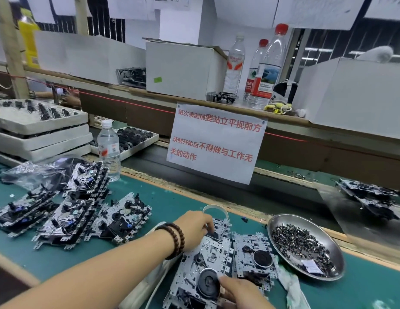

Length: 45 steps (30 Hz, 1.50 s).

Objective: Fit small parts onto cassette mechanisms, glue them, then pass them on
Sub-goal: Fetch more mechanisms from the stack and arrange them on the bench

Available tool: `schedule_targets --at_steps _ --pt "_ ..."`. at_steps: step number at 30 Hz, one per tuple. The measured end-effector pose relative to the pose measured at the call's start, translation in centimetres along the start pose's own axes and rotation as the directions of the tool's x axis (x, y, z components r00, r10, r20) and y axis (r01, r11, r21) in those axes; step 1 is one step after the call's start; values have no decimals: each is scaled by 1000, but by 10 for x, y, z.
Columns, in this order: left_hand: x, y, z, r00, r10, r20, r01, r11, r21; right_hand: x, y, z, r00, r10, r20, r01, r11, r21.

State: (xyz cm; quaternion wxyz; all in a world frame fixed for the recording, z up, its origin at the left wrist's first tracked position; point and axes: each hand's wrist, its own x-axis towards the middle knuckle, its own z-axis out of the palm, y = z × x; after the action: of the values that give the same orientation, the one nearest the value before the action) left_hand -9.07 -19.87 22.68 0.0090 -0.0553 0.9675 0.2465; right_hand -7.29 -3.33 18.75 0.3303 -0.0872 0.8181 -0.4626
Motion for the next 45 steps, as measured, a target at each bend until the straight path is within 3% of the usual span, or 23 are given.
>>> schedule_targets --at_steps 2,3,6,7,9,13,18,22,26,29,31,34,37,45 --pt "1 -2 0 1000 3 8 -3 1000 13 3 5 -8 998 59 5 -58 976 210" --pt "2 -3 -1 1000 6 13 -7 1000 15 0 10 -11 1000 20 -23 -15 978 206" --pt "5 -2 1 999 9 38 -11 998 58 1 8 -23 997 -27 75 32 997 -67" --pt "5 -1 3 999 6 44 -9 997 81 3 3 -23 996 -16 90 23 996 -83" --pt "6 1 6 999 -8 50 2 993 120 0 -11 -19 997 60 54 -57 997 -55" --pt "2 2 10 993 -24 114 0 979 202 1 -25 -18 998 -52 -30 42 961 -274" --pt "-8 5 13 966 -33 256 -61 934 352 7 -36 -13 993 -121 -4 98 823 -560" --pt "-9 4 -13 993 32 112 -62 959 277 7 -45 -13 987 -162 16 122 667 -735" --pt "-7 -29 -59 993 -39 -114 65 970 235 10 -54 -21 981 -185 57 156 586 -795" --pt "-11 -69 -73 934 -265 -240 333 888 316 12 -56 -24 980 -185 68 169 615 -770" --pt "-15 -92 -67 879 -426 -213 476 808 346 11 -57 -26 981 -185 63 166 617 -769" --pt "-17 -117 -48 817 -568 -102 562 743 365 8 -57 -28 981 -183 59 163 632 -757" --pt "-13 -126 -32 786 -616 -57 583 707 401 6 -58 -29 984 -169 49 147 637 -757" --pt "-4 -136 -29 734 -666 -133 659 651 377 6 -49 -34 983 -184 20 136 642 -755"
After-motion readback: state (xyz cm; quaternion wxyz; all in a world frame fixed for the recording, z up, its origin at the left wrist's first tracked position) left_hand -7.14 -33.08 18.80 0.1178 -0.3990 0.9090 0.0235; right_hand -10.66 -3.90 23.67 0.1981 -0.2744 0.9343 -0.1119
